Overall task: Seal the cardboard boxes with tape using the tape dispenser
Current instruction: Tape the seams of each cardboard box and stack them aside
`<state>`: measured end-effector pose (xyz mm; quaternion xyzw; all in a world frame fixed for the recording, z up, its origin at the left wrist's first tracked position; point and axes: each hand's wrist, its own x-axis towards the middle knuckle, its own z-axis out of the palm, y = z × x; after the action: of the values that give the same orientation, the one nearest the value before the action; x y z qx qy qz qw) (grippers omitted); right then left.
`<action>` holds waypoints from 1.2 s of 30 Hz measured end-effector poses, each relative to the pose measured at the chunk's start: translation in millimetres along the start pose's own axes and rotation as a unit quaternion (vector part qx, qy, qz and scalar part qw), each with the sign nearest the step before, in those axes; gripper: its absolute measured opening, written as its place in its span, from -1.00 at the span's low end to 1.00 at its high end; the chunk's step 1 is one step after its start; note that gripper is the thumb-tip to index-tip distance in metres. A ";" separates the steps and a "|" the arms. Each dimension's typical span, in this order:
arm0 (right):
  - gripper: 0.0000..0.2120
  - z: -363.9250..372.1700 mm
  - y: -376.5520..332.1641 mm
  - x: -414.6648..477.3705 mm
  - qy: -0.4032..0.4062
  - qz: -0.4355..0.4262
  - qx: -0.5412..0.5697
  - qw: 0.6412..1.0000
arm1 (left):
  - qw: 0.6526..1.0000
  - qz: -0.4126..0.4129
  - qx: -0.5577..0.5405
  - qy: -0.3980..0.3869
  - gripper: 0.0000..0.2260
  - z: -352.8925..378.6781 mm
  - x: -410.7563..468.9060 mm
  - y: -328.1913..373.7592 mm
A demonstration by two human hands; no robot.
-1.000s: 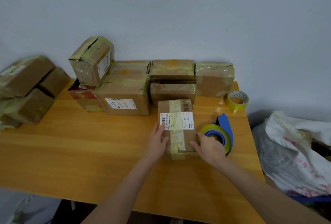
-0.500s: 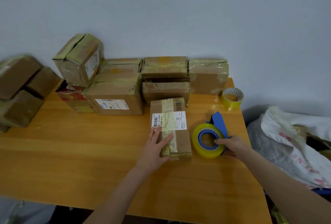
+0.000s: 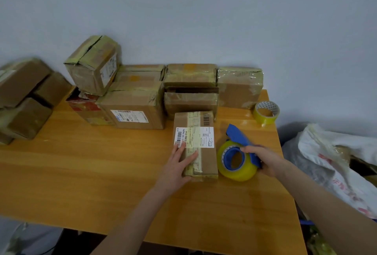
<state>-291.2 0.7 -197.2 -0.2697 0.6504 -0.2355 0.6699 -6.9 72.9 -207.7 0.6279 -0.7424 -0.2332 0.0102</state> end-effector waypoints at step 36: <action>-0.32 20.4 -47.3 -107.7 -0.121 -0.334 -0.458 0.815 | 0.848 -0.214 -0.483 0.045 -0.88 -78.9 -12.6 52.9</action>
<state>-273.8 38.4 -85.3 -0.7721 0.4666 -0.0849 0.4230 -28.9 63.8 -114.9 0.6974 -0.3818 -0.5298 0.2952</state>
